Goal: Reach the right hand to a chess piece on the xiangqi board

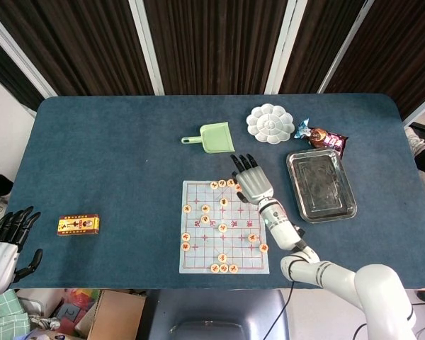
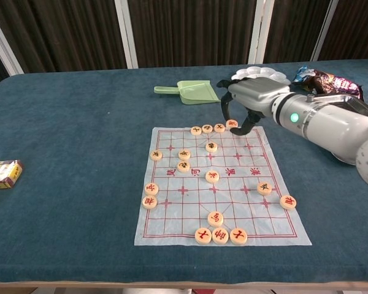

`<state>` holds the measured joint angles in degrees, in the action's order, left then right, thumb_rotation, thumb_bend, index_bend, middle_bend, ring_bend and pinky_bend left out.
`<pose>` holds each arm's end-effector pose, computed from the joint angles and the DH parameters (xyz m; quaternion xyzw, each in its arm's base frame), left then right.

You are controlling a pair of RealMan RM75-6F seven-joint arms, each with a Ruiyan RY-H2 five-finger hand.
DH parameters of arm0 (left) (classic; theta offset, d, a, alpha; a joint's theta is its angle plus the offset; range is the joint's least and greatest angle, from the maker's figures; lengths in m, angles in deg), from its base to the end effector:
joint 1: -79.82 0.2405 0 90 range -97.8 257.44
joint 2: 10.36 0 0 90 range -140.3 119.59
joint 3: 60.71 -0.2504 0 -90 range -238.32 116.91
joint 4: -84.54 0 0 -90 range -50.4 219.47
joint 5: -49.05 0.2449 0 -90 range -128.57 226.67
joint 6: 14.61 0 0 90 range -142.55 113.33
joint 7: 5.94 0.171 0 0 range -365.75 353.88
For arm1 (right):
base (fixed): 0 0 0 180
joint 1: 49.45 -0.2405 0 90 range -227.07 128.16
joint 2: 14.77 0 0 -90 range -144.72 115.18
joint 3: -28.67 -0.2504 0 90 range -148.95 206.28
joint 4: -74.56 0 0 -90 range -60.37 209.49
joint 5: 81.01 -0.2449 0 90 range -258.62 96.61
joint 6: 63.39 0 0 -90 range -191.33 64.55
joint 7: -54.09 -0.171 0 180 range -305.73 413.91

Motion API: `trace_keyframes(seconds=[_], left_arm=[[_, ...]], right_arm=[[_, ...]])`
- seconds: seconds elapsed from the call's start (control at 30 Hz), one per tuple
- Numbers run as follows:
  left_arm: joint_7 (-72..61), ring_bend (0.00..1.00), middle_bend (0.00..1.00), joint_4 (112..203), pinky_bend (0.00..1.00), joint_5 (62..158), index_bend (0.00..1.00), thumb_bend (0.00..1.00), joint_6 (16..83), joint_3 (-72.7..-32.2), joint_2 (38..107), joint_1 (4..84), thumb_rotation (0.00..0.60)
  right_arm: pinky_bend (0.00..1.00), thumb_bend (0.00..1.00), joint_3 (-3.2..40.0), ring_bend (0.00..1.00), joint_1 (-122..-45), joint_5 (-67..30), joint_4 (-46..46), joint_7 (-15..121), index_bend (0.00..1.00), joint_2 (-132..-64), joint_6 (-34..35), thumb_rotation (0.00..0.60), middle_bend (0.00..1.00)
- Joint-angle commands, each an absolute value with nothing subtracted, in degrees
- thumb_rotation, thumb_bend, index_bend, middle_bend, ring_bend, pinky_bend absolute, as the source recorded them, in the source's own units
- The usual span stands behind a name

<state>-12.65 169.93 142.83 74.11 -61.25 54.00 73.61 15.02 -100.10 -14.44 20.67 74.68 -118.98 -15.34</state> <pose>-0.3218 0.2042 0.1269 -0.6373 -0.3526 -0.4176 0.5432 -0.1388 -0.4451 -0.1016 0.7672 -0.2886 0.3221 0.4737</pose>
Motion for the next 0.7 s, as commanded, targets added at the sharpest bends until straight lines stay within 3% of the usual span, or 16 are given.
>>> trace_keyframes(seconds=[0.03,0.3,0.7], left_arm=[[-12.5,0.0,0.0,170.0,0.0,143.1,0.0,0.44,74.5,-61.3,54.0,73.8,0.6],[-11.9,0.0,0.0,170.3,0.0,144.3,0.0,0.44,75.2,-61.8,54.1,74.0,0.6],[-13.3,0.0,0.0,170.0,0.0,145.1,0.0,0.44,76.2,-62.0,53.8,74.3,0.6]], right_arm=[[0.0,0.49,18.5,0.0,-97.0,-10.7,13.3,75.1,0.64,-114.4,-12.0,0.6,0.09],[0.0,0.49,22.7,0.0,-94.7,-6.2,6.7,77.8,0.64,-111.7,-9.2,0.6,0.09],[0.0,0.49,24.6,0.0,-93.3,-4.3,5.5,79.7,0.64,-112.1,-8.3,0.6,0.09]])
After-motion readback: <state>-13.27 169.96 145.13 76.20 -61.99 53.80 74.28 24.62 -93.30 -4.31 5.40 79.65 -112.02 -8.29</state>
